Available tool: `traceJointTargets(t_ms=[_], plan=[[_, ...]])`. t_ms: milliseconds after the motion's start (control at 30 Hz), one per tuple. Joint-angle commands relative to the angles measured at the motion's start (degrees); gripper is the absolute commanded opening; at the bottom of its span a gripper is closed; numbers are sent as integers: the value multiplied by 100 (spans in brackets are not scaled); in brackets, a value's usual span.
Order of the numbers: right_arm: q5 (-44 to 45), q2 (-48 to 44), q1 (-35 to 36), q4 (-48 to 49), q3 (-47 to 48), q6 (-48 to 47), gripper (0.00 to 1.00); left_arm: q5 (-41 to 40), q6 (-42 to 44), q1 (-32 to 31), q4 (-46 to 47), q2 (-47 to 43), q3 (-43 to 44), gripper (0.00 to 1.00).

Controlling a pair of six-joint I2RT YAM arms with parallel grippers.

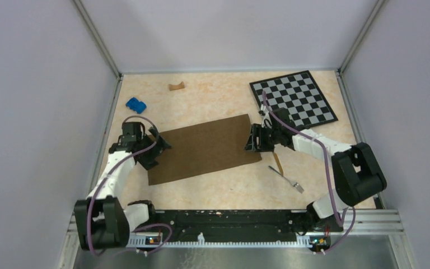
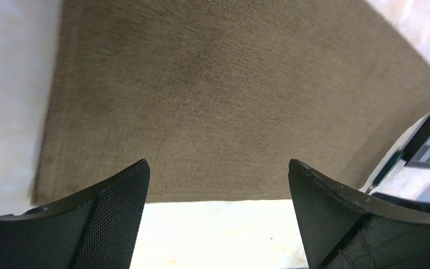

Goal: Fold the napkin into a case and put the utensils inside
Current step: Fold and flatten the napkin at the center of the board, then smooth out the crumpled napkin at the center of the board.

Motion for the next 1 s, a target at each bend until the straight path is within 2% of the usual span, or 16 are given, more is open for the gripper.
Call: traceJointTargets(t_ms=[0,100,200,300,433,533,733,867,967], plan=[[-266,282,63,837,-317,157,59,871,639,27,1443,686,-134,97],[-253,315,78,992,-130,42,61,1247,849,38,2068,933,86,99],[-409,450,71,1512,330,434,70,1440,696,41,2553,1305,445,99],[-809,1071,66,2178,968,967,79,1618,536,74,2803,1877,868,99],[-1182,2070,61,2800,1788,1591,80,1827,320,120,3101,2504,1099,99],[-1118,2645,48,2946,2260,1668,80,1650,379,166,3223,2783,1151,99],[-1067,3398,-321,3130,2490,1603,80,1422,717,490,3063,3484,1330,99],[-844,3771,-648,2937,2536,1192,80,1004,1183,620,2757,3638,1468,99],[-759,3764,-665,2436,2681,818,79,811,1440,656,2446,3780,1614,99]])
